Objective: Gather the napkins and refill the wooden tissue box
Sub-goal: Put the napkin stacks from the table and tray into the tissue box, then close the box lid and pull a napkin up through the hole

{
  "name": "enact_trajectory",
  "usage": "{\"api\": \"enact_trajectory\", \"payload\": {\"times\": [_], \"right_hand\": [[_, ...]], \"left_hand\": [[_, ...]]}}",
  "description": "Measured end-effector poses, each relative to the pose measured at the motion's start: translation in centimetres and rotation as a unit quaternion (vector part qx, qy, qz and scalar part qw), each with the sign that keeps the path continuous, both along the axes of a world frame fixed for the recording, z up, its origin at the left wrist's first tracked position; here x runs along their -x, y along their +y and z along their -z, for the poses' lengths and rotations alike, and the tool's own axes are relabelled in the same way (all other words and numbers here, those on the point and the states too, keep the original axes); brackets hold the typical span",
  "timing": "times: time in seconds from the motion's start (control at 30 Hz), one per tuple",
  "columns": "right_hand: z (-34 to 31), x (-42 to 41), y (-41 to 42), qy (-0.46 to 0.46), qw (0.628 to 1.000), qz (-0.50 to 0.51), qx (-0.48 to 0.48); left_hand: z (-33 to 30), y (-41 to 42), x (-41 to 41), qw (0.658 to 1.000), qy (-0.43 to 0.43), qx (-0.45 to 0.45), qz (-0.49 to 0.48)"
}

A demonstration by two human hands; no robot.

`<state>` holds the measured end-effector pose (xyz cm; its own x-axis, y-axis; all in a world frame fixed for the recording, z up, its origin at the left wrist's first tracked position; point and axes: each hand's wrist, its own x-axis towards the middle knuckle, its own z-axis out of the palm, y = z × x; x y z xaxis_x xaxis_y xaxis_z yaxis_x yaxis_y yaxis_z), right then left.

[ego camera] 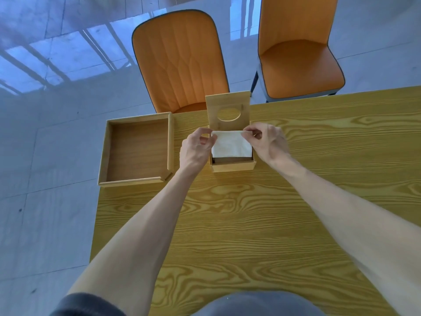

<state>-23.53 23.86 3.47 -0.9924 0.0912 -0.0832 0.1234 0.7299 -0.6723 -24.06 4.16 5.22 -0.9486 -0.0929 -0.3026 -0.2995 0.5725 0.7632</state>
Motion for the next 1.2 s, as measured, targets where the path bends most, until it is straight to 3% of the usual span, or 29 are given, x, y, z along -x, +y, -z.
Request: {"api": "enact_trajectory", "payload": {"times": [0.23, 0.43, 0.8, 1.0, 1.2], "right_hand": [[0.6, 0.6, -0.6, -0.013, 0.998, 0.032, -0.058], [1.1, 1.3, -0.6, -0.034, 0.997, 0.030, -0.060], [0.9, 2.3, -0.3, -0.064, 0.996, 0.061, 0.013], [0.1, 2.5, 0.7, -0.070, 0.997, -0.010, 0.004], [0.0, 2.6, 1.4, -0.080, 0.996, -0.031, 0.017]], "left_hand": [[0.9, 1.0, 0.8, 0.988, 0.055, 0.139, 0.031], [2.0, 0.8, 0.8, 0.982, 0.055, 0.180, 0.036], [1.3, 0.7, 2.3, 1.000, -0.016, -0.006, -0.009], [0.8, 0.0, 3.4, 0.994, -0.077, -0.064, 0.041], [0.9, -0.5, 3.3, 0.987, -0.101, -0.124, 0.031]]}}
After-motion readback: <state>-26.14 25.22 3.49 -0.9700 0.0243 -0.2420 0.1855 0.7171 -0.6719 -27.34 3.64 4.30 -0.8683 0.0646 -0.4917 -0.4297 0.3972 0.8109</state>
